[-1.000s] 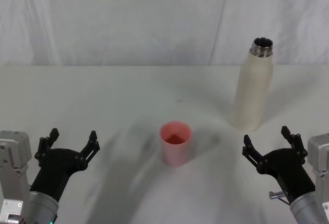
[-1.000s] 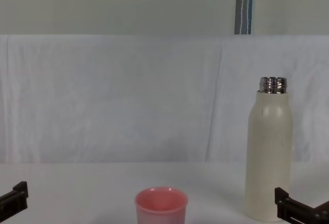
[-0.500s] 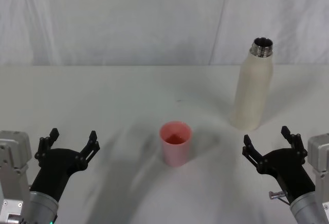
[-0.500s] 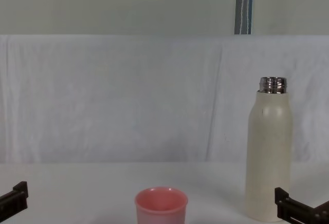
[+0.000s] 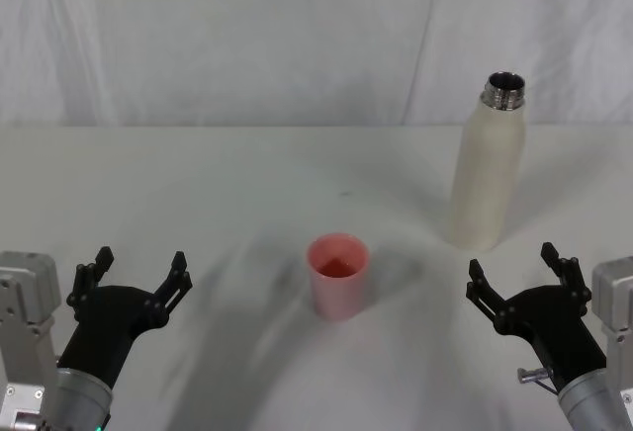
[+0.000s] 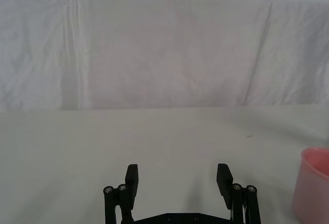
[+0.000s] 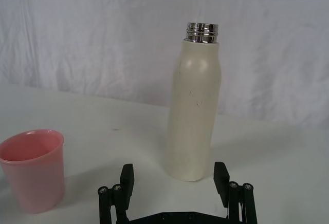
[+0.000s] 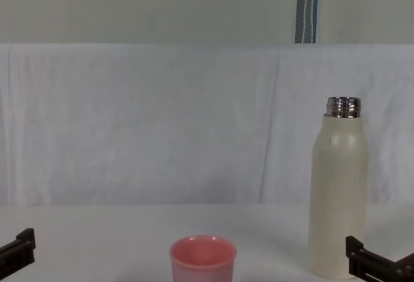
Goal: Grasp the thermos with one hand and pour water into the cup lid.
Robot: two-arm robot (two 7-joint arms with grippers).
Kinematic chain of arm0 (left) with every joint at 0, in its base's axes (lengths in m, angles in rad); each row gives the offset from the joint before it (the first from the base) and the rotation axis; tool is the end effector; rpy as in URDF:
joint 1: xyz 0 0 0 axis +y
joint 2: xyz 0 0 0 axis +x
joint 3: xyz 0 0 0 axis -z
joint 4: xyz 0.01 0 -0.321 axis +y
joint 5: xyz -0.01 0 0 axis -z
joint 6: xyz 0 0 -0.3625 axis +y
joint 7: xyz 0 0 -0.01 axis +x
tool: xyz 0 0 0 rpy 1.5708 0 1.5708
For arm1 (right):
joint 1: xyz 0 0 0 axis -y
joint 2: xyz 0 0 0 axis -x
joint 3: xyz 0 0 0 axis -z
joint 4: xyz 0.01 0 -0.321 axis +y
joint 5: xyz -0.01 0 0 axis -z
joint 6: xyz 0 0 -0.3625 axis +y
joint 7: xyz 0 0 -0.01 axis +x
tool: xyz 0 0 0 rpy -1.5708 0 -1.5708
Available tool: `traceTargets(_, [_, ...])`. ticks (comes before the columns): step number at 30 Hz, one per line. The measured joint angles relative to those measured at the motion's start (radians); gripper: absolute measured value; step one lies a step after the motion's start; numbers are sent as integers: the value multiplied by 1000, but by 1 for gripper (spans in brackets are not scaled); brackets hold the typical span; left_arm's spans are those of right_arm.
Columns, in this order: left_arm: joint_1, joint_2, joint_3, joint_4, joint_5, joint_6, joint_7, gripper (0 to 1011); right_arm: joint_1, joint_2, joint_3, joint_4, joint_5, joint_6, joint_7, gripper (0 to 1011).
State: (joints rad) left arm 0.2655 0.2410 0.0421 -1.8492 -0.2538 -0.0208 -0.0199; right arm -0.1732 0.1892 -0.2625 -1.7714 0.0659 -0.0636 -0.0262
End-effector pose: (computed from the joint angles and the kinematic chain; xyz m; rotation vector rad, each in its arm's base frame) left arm 0.2985 0.0393 -0.3145 -0.0380 0.0140 1.4460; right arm 0.3120 0.0479 -0.3285 -0.0031 -0.0888 -1.3020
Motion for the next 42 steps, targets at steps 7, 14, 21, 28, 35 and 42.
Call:
traceTargets(7, [0,0,0,0,0,0,0,1001,0,0,0,0,0,0,0,1000])
traceTargets(14, [0,0,0,0,0,0,0,1001,0,0,0,0,0,0,0,1000])
traceTargets(21, [0,0,0,0,0,0,0,1001,0,0,0,0,0,0,0,1000])
traceTargets(28, [0,0,0,0,0,0,0,1001,0,0,0,0,0,0,0,1000])
traceTargets(35, [0,0,0,0,0,0,0,1001,0,0,0,0,0,0,0,1000])
traceTargets(42, [0,0,0,0,0,0,0,1001,0,0,0,0,0,0,0,1000])
